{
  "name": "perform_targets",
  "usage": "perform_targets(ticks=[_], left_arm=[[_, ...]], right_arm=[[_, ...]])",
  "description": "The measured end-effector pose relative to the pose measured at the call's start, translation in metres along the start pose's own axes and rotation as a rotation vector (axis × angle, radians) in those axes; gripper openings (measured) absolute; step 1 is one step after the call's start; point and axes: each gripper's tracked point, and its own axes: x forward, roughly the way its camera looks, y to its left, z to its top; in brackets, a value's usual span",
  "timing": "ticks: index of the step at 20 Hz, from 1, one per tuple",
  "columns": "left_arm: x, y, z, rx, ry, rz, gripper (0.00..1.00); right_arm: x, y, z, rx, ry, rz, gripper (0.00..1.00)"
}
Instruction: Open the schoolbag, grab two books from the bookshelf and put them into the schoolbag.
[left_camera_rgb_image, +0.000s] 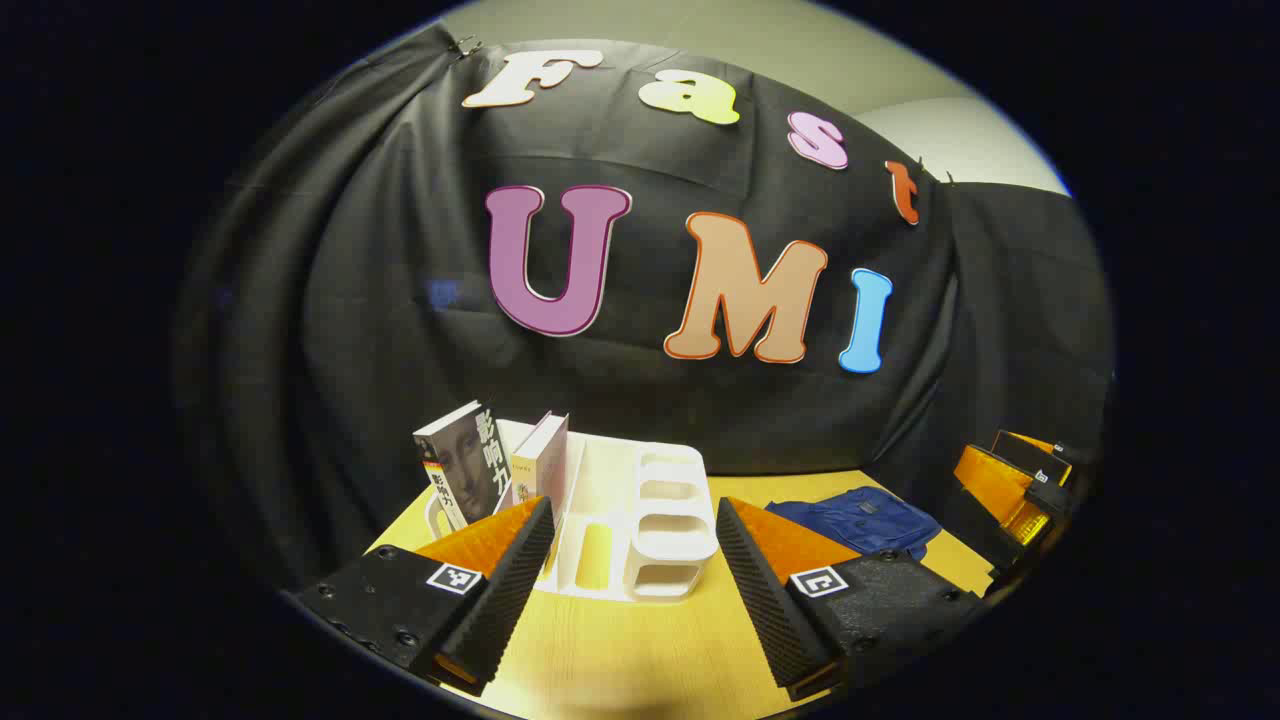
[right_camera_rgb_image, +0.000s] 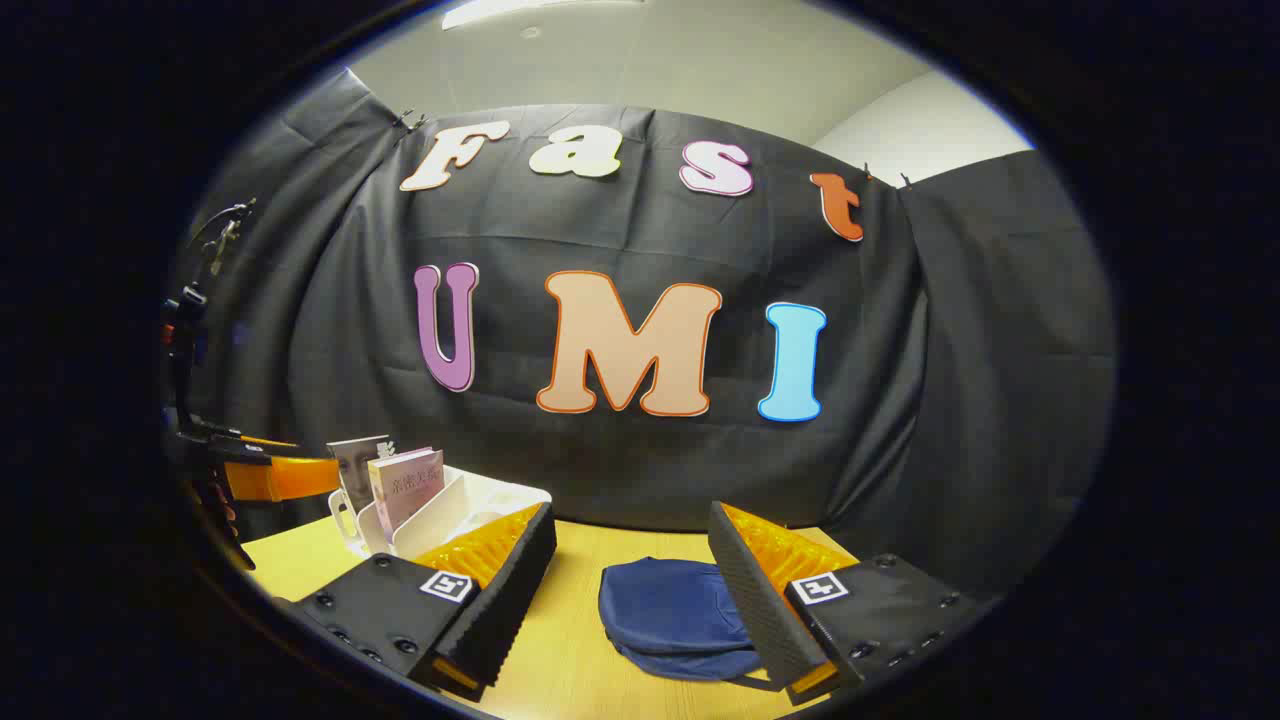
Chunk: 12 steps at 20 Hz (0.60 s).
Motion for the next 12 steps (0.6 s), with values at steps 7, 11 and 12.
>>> perform_targets(ticks=[7, 11, 12], left_arm=[[0.002, -0.004, 0.004, 0.041, -0.026, 0.008, 0.95], [0.005, -0.007, 0.003, 0.034, -0.027, 0.013, 0.95], [0.005, -0.006, 0.004, 0.035, -0.029, 0.018, 0.95]], right_arm=[[0.003, 0.005, -0.014, -0.042, 0.033, 0.014, 0.94], [0.007, 0.000, -0.018, -0.064, 0.038, 0.010, 0.94], [0.008, -0.002, -0.017, -0.067, 0.036, 0.004, 0.94]])
